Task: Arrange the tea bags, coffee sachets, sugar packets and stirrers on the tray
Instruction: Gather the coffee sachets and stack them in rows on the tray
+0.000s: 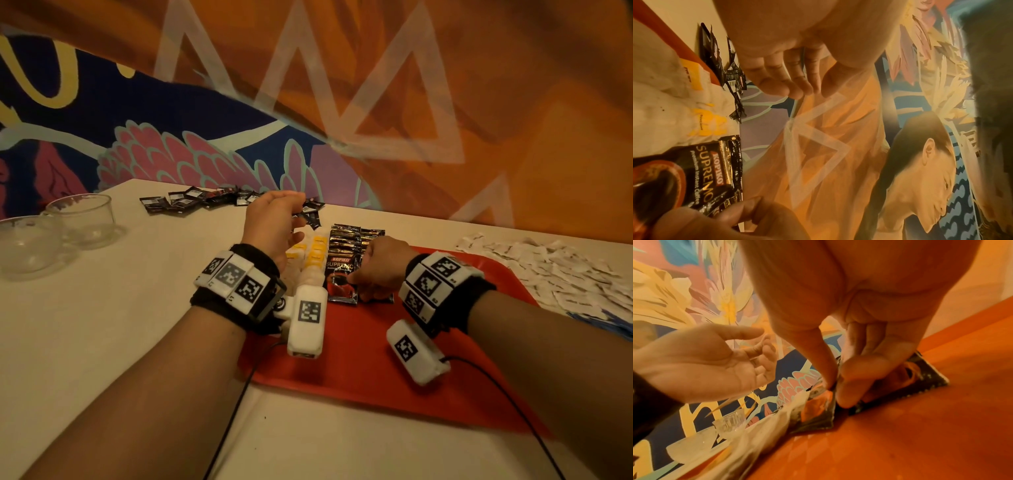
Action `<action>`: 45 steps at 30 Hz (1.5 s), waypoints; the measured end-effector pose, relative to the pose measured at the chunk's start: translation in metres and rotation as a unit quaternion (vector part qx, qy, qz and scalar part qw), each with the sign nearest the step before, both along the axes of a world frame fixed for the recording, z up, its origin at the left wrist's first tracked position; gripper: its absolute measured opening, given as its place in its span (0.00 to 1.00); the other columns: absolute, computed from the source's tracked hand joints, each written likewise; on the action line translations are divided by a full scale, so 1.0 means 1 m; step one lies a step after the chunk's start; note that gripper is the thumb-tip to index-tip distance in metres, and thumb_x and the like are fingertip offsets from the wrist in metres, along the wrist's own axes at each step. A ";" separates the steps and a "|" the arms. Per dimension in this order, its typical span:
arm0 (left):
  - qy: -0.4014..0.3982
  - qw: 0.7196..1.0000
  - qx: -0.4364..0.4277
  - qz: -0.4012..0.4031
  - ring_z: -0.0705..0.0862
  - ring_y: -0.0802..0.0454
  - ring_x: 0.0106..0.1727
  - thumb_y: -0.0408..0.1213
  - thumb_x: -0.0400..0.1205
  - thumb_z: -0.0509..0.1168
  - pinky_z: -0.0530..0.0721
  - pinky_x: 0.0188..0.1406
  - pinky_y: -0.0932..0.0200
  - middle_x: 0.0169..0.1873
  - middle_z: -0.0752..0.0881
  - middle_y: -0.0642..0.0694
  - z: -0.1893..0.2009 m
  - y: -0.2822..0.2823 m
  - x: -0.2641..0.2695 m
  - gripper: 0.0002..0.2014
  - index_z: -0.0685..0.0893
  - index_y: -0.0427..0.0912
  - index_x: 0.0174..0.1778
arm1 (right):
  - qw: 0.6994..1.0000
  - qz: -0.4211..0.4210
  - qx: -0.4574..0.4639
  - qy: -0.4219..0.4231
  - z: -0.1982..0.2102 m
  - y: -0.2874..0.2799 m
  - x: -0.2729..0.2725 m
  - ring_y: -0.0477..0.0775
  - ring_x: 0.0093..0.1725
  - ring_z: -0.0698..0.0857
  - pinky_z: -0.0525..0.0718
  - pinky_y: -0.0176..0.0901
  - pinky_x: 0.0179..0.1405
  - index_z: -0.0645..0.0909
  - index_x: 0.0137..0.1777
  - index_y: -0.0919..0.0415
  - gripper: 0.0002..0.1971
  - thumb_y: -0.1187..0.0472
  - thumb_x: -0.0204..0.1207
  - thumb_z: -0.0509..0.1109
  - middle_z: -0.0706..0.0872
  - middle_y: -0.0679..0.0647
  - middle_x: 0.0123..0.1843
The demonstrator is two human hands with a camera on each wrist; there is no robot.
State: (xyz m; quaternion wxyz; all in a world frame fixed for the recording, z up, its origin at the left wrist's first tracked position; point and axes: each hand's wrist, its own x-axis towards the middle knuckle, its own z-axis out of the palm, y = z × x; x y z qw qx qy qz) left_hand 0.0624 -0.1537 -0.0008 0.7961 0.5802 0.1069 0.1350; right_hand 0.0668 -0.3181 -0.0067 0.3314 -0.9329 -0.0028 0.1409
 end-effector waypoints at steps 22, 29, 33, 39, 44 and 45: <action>0.001 0.998 0.064 -0.021 0.83 0.51 0.49 0.34 0.86 0.65 0.84 0.40 0.59 0.52 0.83 0.47 0.023 0.015 -0.010 0.04 0.83 0.46 0.54 | 0.989 0.053 -0.098 -0.102 0.020 -0.006 0.001 0.55 0.46 0.91 0.91 0.53 0.52 0.80 0.45 0.59 0.08 0.56 0.77 0.75 0.92 0.57 0.44; 0.024 0.885 0.459 -0.070 0.84 0.51 0.50 0.40 0.86 0.67 0.84 0.46 0.55 0.57 0.84 0.47 0.063 0.067 0.019 0.12 0.82 0.50 0.65 | 0.982 0.104 -0.089 -0.128 0.026 -0.002 0.012 0.50 0.44 0.89 0.88 0.42 0.43 0.83 0.48 0.55 0.02 0.61 0.77 0.73 0.89 0.51 0.43; 0.128 0.655 0.727 -0.161 0.78 0.44 0.70 0.39 0.85 0.68 0.77 0.69 0.47 0.76 0.76 0.45 0.057 0.076 0.064 0.30 0.67 0.58 0.82 | 0.981 0.129 -0.069 -0.125 0.026 0.003 0.021 0.46 0.34 0.87 0.85 0.38 0.37 0.84 0.48 0.53 0.02 0.59 0.77 0.74 0.88 0.47 0.37; 0.197 0.528 0.770 -0.299 0.79 0.38 0.73 0.27 0.82 0.69 0.88 0.48 0.56 0.88 0.55 0.44 0.027 0.065 0.134 0.47 0.51 0.68 0.86 | 0.981 0.152 -0.056 -0.111 0.019 0.007 0.028 0.47 0.34 0.90 0.85 0.37 0.35 0.84 0.51 0.51 0.06 0.53 0.77 0.75 0.84 0.45 0.38; 0.192 0.403 0.831 -0.331 0.74 0.41 0.78 0.37 0.83 0.71 0.81 0.63 0.51 0.87 0.57 0.43 0.017 0.039 0.160 0.47 0.47 0.70 0.86 | 0.980 0.161 -0.050 -0.107 0.017 0.007 0.034 0.46 0.36 0.87 0.85 0.36 0.33 0.84 0.50 0.49 0.05 0.52 0.77 0.75 0.83 0.46 0.42; 0.197 0.390 0.836 -0.331 0.76 0.42 0.76 0.38 0.83 0.71 0.81 0.61 0.52 0.87 0.59 0.42 0.015 0.038 0.163 0.46 0.47 0.70 0.86 | 0.980 0.162 -0.050 -0.106 0.016 0.007 0.034 0.45 0.37 0.87 0.84 0.35 0.33 0.84 0.49 0.48 0.05 0.52 0.77 0.75 0.84 0.46 0.42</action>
